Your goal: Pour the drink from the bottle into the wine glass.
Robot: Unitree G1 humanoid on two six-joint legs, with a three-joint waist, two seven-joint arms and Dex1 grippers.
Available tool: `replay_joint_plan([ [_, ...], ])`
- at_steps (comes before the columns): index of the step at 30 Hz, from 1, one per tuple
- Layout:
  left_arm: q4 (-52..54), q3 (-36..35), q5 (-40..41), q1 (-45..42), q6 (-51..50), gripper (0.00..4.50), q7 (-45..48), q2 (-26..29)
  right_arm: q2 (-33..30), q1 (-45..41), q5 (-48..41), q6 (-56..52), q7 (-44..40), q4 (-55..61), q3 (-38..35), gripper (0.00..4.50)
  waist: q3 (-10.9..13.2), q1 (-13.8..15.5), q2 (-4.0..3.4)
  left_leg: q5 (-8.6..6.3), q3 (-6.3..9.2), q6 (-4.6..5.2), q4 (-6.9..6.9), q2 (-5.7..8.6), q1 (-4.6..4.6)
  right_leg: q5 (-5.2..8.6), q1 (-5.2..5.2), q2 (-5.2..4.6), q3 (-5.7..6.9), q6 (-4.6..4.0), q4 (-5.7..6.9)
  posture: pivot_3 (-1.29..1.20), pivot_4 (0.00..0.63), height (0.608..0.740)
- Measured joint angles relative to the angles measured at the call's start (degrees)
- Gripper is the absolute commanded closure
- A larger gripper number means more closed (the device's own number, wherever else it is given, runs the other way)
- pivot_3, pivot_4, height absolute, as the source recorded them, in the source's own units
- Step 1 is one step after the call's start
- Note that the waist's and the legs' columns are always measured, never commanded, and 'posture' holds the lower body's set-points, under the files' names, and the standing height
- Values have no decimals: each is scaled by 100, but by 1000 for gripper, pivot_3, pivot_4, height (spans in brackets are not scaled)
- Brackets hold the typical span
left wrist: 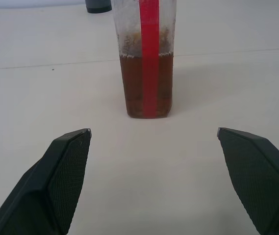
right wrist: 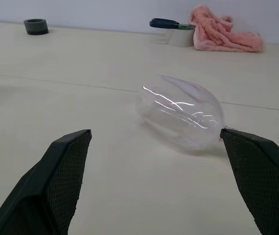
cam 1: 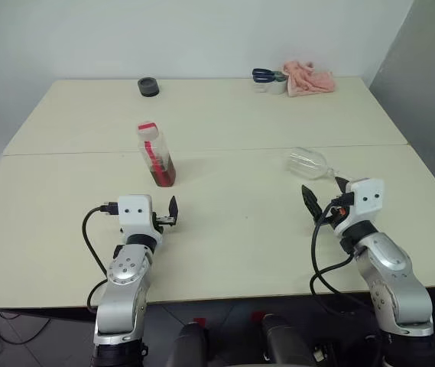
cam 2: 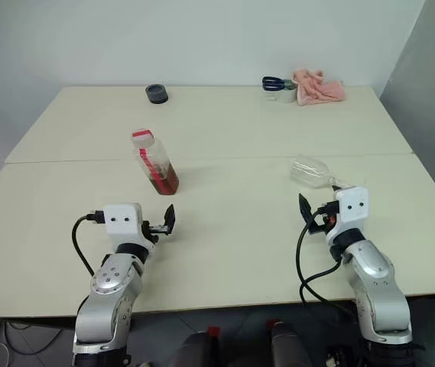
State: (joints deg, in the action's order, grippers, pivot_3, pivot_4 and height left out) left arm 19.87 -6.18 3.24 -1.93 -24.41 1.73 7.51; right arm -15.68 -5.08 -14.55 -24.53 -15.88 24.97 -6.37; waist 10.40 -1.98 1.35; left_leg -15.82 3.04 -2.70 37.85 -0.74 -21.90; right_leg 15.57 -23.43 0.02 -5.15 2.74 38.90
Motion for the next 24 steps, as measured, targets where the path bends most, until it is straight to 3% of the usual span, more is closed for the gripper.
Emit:
replay_joint_plan([
  [6,-215,-39,6,-301,55,42,13,4,-1052,-816,-2074,-844,-1942,297,-39,0,4,8,6,-1,16,2,1,1,0,-8,12,1,17,-13,-9,0,150,740],
  [10,-480,-63,15,-570,130,42,17,42,-1557,-1136,-2686,-1272,-2573,305,-8,0,7,14,12,-1,19,2,3,3,0,-14,15,0,19,-22,-12,0,150,740],
  [24,-1038,-105,89,-1329,381,42,14,66,-1405,-1560,-2712,-1352,-2494,98,250,0,8,19,14,-1,21,2,3,3,-3,-15,15,-4,22,-23,-12,0,150,740],
])
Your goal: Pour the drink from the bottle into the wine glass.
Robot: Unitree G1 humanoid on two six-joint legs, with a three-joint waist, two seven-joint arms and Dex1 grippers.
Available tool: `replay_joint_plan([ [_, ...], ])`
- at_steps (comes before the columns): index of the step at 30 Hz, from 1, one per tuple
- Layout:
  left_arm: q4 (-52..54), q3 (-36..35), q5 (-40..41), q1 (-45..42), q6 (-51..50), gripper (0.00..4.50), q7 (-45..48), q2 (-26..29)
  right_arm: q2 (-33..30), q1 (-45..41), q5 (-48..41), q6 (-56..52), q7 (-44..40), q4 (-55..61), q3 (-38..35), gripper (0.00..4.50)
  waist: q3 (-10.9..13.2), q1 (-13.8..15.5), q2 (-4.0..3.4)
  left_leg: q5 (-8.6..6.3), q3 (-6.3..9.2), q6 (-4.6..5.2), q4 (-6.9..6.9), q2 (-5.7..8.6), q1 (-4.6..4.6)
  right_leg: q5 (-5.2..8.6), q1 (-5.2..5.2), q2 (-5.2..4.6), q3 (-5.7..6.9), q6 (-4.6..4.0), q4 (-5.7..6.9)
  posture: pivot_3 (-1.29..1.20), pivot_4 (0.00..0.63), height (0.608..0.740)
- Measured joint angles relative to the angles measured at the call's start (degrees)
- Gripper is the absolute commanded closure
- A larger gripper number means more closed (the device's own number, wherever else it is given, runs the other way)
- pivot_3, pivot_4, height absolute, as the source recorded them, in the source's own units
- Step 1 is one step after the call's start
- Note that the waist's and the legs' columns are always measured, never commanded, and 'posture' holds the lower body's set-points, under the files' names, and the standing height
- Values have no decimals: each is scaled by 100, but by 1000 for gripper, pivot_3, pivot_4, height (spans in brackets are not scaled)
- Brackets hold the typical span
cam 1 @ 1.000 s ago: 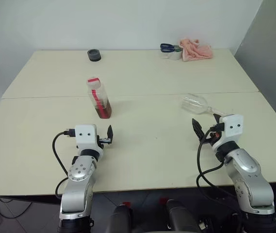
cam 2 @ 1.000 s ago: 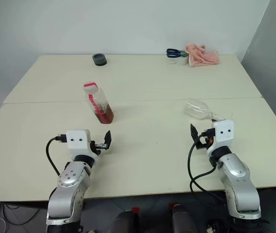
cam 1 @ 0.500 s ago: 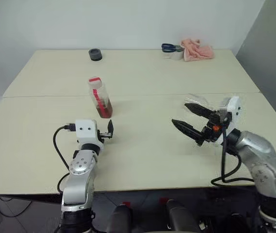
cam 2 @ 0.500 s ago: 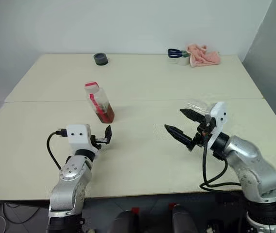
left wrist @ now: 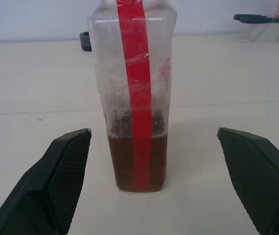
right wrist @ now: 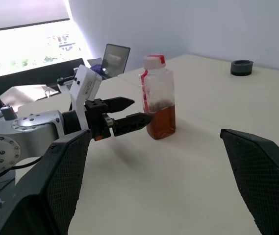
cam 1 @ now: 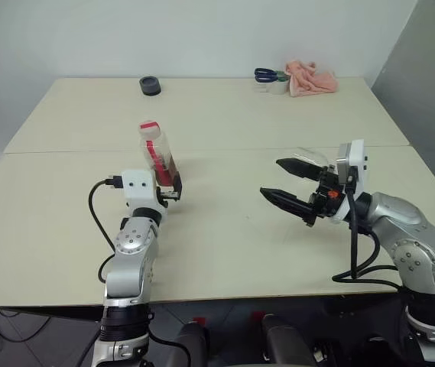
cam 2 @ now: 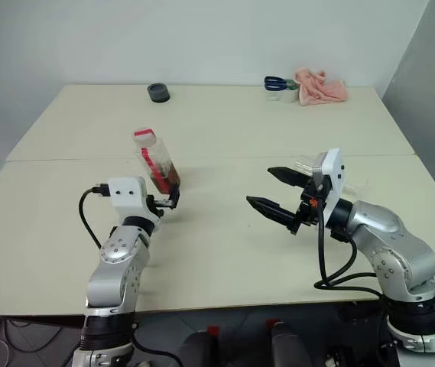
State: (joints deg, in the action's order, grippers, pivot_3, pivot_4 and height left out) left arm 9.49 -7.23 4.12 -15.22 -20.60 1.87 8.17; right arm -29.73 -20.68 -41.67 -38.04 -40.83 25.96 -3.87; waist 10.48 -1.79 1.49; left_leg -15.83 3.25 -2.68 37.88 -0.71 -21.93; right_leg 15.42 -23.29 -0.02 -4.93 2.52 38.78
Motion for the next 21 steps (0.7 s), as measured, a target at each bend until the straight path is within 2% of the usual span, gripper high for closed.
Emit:
replay_joint_plan([
  [21,-744,-177,28,-685,265,42,220,379,59,163,-58,-4,370,175,-7,0,0,-2,0,0,2,0,0,0,0,0,0,0,3,0,0,0,150,740],
])
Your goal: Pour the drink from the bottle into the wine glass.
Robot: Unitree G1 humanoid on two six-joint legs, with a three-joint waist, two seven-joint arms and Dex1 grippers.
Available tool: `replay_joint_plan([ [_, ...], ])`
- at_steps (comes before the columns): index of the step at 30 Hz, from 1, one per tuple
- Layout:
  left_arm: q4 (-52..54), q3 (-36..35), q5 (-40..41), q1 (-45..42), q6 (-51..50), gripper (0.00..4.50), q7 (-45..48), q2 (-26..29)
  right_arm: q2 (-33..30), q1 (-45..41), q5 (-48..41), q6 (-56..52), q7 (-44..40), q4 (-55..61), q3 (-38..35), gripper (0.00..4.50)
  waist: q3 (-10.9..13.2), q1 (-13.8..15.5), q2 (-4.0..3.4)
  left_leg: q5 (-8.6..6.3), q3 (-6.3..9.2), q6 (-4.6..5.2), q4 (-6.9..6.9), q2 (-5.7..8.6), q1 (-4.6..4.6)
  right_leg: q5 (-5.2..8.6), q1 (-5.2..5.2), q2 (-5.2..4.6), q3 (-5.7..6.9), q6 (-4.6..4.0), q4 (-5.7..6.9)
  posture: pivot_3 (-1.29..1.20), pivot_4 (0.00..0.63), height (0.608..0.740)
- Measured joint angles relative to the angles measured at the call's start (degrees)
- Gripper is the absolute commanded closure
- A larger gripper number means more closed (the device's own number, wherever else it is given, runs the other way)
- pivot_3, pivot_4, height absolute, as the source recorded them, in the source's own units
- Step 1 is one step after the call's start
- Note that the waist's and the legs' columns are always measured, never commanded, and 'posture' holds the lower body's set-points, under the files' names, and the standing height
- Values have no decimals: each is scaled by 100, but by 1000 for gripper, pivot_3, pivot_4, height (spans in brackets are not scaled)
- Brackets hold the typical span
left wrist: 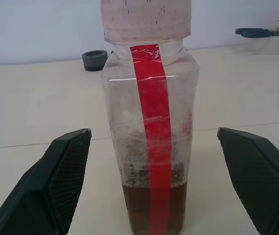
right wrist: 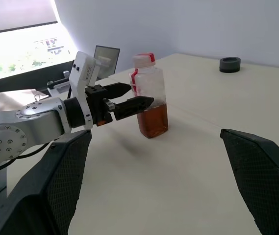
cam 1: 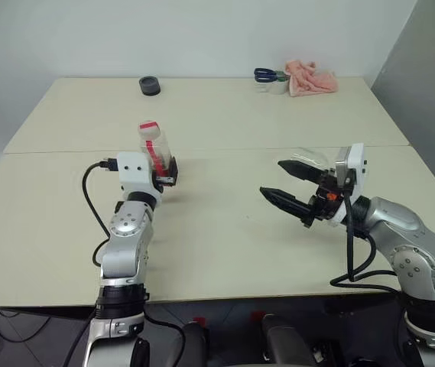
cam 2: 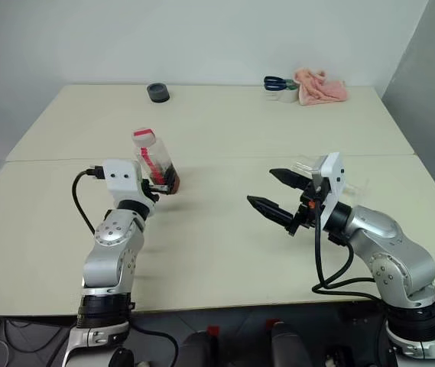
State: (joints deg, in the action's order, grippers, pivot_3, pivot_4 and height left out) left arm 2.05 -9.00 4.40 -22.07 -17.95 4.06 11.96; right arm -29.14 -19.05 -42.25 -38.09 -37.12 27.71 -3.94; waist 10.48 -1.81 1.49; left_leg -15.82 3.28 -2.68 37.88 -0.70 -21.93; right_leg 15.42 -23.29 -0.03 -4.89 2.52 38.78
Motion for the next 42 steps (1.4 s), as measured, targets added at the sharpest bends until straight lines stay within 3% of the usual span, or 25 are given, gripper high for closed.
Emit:
replay_joint_plan([
  [17,-1981,-47,-15,-1070,1163,42,146,253,5,35,-118,-15,278,130,-55,0,0,2,1,0,3,0,0,2,-3,0,0,-2,4,0,-1,0,150,740],
  [36,-2674,-50,121,-1376,1742,42,455,296,-18,67,-177,-43,385,143,-63,0,0,2,1,0,8,0,0,1,-5,0,0,-3,10,0,0,0,150,740],
  [39,-2674,-51,193,-1376,1764,674,519,296,-18,74,-177,-43,385,143,-63,0,0,2,1,0,9,0,0,1,-5,0,0,-3,11,0,0,0,150,740],
  [42,-2673,-59,225,-1376,1853,1602,533,296,-18,105,-177,-43,382,143,-62,0,0,2,1,0,10,0,0,1,-5,0,0,-3,11,0,1,0,150,740],
])
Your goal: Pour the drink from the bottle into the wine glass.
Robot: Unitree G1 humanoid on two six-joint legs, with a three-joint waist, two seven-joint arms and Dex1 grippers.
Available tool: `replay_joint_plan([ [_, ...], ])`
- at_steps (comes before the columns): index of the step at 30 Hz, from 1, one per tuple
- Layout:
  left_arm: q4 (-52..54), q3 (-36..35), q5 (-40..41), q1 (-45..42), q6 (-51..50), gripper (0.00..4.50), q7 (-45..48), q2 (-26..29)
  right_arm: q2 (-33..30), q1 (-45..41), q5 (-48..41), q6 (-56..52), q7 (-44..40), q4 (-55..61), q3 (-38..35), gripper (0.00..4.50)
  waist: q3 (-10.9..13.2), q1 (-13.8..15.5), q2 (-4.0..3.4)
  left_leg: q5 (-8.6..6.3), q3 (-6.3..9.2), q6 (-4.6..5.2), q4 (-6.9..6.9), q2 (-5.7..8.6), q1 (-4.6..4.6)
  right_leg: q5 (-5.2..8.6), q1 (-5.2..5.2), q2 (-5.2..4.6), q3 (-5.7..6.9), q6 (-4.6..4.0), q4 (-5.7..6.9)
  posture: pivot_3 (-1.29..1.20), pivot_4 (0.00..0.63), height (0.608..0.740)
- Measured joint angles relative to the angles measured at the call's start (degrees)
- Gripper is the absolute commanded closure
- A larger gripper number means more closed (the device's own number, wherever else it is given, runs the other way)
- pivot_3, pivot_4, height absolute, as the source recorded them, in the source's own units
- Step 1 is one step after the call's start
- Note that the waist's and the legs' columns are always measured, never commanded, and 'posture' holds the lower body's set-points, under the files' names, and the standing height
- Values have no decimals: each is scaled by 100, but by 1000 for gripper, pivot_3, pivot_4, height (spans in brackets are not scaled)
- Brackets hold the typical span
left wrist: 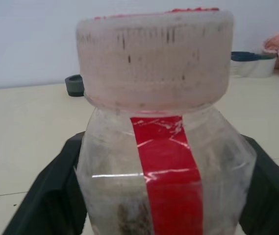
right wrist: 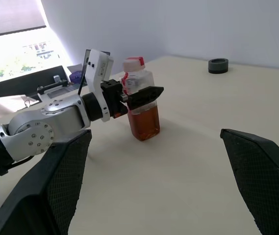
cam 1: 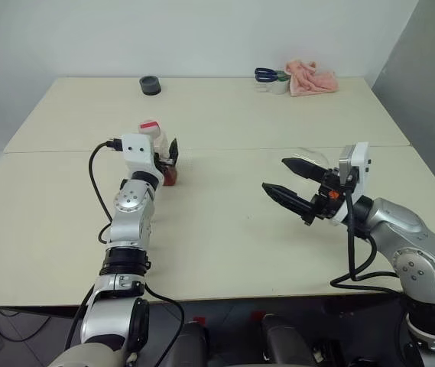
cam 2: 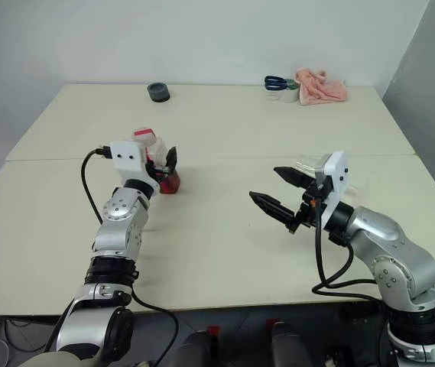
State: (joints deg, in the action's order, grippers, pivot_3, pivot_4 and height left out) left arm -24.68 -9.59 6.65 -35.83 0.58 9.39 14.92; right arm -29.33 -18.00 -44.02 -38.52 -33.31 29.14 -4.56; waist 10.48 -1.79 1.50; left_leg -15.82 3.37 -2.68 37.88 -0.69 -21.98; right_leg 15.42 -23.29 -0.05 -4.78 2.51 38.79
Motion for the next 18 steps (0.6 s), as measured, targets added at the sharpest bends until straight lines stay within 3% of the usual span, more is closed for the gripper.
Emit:
replay_joint_plan([
  [4,0,-30,12,1,13,2723,3,0,-1,57,0,0,-6,0,0,0,0,0,0,0,0,0,0,0,0,0,0,0,1,0,0,0,150,740],
  [13,51,-30,11,2,-78,2770,-29,-9,-2,54,25,4,2,0,7,0,0,-1,0,0,3,0,0,0,0,0,0,0,3,0,1,0,150,740],
  [18,408,104,119,-31,-641,2770,217,-158,-36,-226,649,124,147,-182,269,0,0,2,0,0,5,-1,2,3,-1,0,0,-1,6,0,4,0,150,740],
])
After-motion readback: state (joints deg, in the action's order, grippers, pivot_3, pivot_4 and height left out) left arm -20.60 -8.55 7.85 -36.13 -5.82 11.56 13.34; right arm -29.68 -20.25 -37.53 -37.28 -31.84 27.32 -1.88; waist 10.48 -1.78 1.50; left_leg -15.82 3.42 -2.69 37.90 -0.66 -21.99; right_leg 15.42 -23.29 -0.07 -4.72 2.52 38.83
